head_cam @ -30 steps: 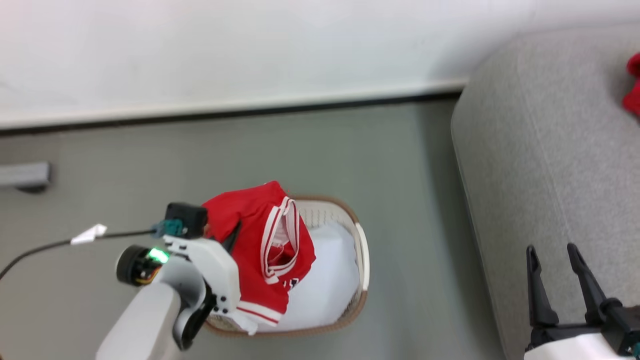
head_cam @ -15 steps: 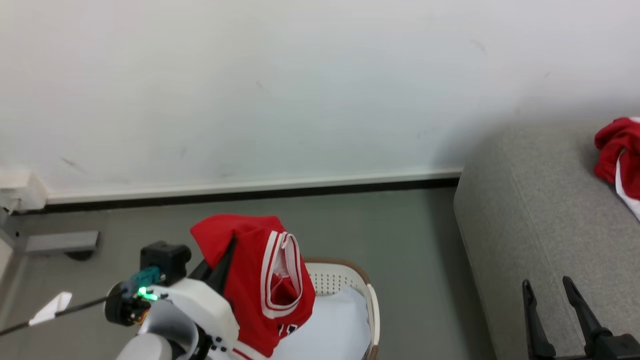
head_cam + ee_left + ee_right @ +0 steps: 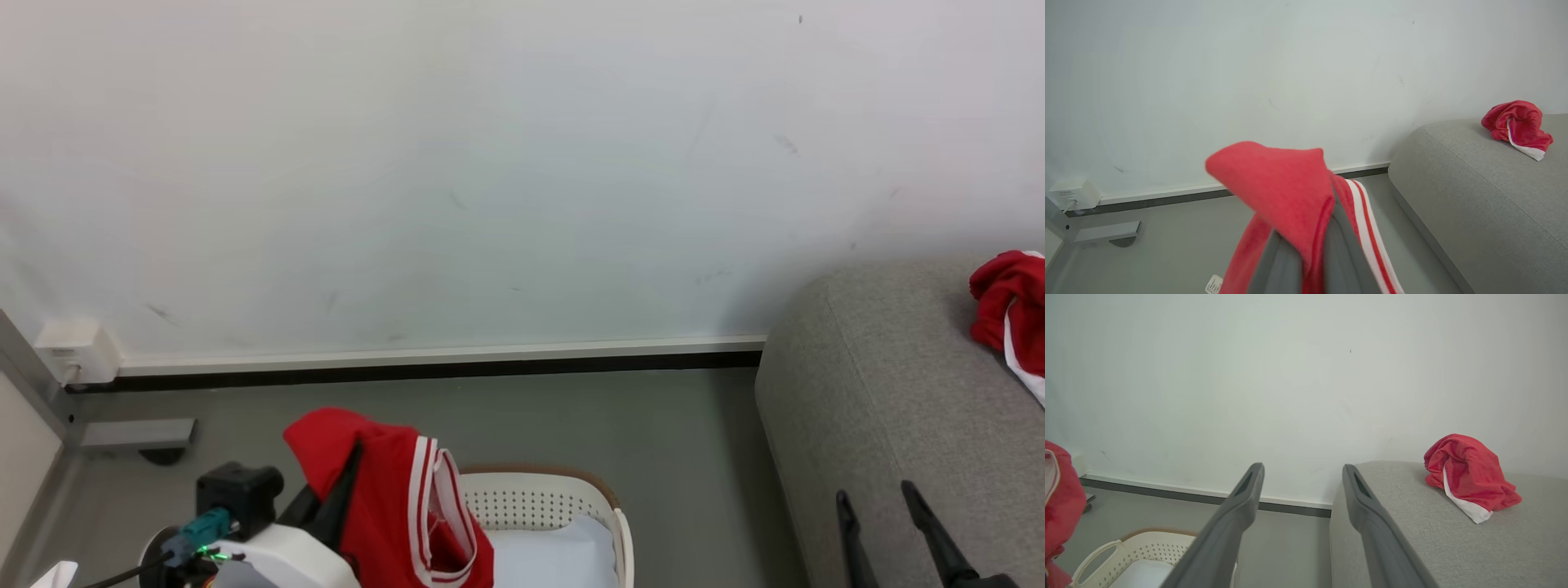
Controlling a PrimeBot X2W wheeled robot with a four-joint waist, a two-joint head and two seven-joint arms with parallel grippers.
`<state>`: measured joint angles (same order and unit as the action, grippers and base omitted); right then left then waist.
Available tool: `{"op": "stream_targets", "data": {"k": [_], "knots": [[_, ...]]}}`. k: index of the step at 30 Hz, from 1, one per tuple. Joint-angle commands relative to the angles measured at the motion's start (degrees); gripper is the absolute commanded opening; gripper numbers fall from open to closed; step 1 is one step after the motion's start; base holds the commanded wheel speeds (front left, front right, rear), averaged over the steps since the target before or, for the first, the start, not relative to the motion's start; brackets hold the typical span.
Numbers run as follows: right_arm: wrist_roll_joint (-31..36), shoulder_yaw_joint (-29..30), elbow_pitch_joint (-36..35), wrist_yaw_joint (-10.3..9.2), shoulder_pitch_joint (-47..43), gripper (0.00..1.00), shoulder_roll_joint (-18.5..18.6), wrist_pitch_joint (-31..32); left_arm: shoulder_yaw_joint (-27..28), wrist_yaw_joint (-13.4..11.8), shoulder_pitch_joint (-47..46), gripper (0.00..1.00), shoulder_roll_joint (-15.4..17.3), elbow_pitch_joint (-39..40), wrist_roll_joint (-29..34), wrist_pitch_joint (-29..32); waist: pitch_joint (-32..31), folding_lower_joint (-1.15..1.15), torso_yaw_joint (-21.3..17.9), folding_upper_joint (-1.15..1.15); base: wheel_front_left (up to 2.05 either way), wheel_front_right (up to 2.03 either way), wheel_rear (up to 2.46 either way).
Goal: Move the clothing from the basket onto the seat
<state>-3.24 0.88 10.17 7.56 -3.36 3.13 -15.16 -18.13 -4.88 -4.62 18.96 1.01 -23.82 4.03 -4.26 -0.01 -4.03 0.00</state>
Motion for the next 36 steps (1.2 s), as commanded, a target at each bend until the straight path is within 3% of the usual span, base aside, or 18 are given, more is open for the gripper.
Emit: {"op": "stream_targets", "data": {"k": [1,9,21,36], "knots": [[-0.56,-0.61,-0.35,-0.15,-0.56,1.0,0.14,0.01,0.33,-0.24,0.79,0.0,0.51,0.78,-0.86,0.2,0.0,0.01,0.1,0.0,0.0,0.0,0.0],[-2.66,-5.71,-0.37,-0.15,0.85,1.0,1.9,0.01,0.09,-0.76,1.33,0.0,1.19,2.48,-0.86,1.22,0.65,0.01,-0.02,0.0,0.0,0.0,0.0],[-11.84,-21.05,-2.87,-0.15,11.05,1.0,10.13,0.01,-3.31,0.86,-2.26,0.0,0.54,5.94,0.71,2.57,1.62,0.01,-1.21,0.0,0.0,0.0,0.0],[-26.82,-47.89,-8.5,-0.15,25.46,1.0,18.82,2.43,-13.43,7.11,-10.0,0.0,-2.14,5.49,4.72,3.89,1.43,0.01,-1.66,0.0,0.0,0.0,0.0]]}}
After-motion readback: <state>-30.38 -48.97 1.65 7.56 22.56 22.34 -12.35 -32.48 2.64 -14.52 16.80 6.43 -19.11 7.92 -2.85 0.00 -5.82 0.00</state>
